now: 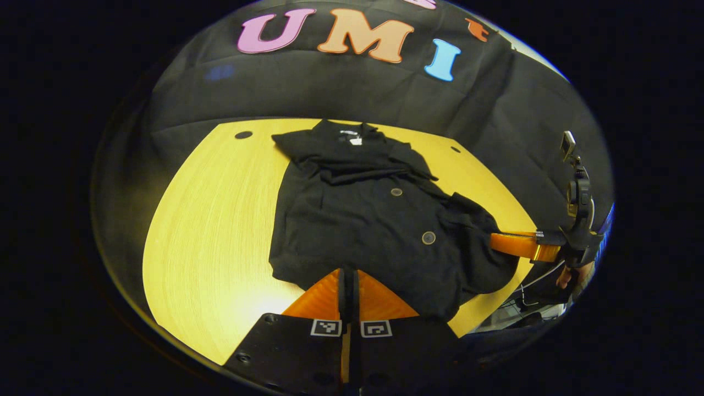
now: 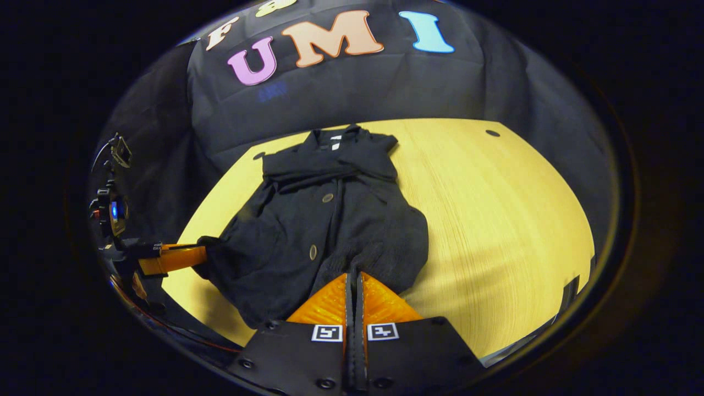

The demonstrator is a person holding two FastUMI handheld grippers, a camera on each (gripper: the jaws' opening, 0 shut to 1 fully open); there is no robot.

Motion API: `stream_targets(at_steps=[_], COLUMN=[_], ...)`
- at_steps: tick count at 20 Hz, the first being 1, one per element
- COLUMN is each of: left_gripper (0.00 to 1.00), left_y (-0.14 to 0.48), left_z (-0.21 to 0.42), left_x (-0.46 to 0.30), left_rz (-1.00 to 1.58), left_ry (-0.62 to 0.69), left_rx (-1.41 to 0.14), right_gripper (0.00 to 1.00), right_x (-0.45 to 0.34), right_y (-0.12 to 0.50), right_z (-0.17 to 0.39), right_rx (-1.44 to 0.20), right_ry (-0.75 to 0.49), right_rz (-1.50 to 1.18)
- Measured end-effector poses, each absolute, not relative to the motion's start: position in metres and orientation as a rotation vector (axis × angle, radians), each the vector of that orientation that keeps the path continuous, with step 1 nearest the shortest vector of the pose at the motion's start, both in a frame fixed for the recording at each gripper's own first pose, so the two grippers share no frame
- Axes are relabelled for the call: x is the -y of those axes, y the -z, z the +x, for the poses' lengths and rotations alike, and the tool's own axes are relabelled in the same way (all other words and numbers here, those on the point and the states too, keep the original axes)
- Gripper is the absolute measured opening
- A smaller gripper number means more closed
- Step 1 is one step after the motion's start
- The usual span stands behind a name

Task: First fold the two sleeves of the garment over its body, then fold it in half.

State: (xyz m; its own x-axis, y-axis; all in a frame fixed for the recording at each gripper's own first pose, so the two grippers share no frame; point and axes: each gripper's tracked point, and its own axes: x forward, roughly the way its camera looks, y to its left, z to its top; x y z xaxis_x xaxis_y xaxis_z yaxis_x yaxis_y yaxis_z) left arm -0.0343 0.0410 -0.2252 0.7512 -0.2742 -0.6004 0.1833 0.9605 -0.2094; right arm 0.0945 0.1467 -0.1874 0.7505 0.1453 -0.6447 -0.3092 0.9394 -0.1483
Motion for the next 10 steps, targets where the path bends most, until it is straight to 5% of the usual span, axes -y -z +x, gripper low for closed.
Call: stream_targets(at_steps=[10], left_gripper=[0.00], left_y=[0.133], left_z=[0.010], left_x=[-0.050], left_rz=[-0.163], left_ry=[0.311], left_rx=[-0.471], right_gripper=[0.02], right_x=[-0.204], right_y=[0.116], right_z=[0.127], right_rx=[-0.535], right_ry=[-0.323], right_rz=[-0.291])
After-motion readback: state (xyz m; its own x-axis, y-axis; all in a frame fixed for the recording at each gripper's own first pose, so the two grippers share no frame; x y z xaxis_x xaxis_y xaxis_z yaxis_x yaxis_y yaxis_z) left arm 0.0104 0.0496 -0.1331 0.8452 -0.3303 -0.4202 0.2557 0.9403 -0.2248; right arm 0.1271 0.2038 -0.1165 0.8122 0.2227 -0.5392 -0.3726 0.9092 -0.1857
